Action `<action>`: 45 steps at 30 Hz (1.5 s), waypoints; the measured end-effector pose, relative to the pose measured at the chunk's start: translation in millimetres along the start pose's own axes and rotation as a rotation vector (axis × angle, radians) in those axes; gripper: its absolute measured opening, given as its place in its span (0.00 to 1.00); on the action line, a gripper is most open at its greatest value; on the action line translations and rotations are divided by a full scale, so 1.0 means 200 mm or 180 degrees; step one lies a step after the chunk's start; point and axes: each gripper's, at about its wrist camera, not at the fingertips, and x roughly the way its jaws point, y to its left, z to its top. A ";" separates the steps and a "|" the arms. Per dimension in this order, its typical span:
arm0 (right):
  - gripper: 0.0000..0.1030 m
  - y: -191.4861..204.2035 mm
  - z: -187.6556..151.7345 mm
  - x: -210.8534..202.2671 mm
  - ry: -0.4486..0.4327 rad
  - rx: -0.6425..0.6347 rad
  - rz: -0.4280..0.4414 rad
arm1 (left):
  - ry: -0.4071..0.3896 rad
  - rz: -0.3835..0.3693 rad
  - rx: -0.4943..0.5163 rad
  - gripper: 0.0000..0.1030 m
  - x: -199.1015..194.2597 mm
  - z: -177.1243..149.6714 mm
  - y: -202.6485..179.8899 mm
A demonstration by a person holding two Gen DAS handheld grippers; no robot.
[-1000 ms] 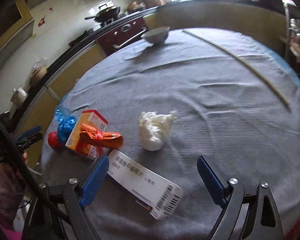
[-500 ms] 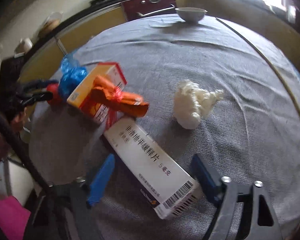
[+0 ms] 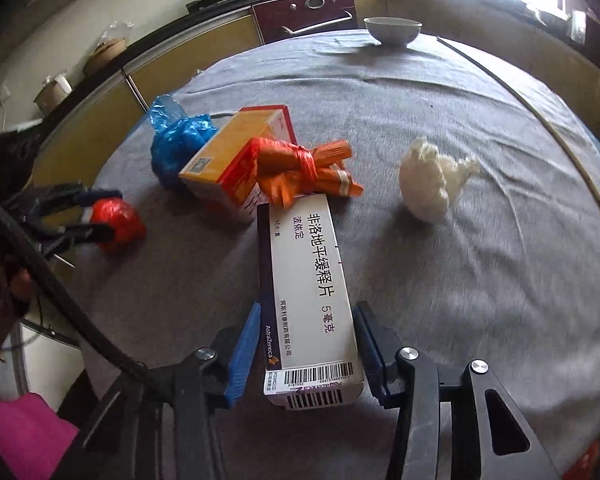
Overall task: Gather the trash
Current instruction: 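Grasp the white medicine box with the right tool while the left tool approaches the red bag, then close the left tool on the red plastic bag while the right tool holds the box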
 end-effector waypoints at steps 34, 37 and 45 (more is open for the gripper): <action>0.47 0.06 -0.04 -0.04 -0.0078 0.0368 -0.0252 | 0.0096 0.0190 0.0275 0.55 0.05 -0.05 -0.09; 0.47 0.05 -0.08 -0.06 -0.0099 0.0485 -0.0171 | 0.0075 0.0191 0.0176 0.53 0.05 -0.05 -0.11; 0.46 0.08 -0.11 -0.10 -0.0191 0.0545 -0.0090 | -0.0052 0.0147 -0.0035 0.51 0.00 -0.05 -0.20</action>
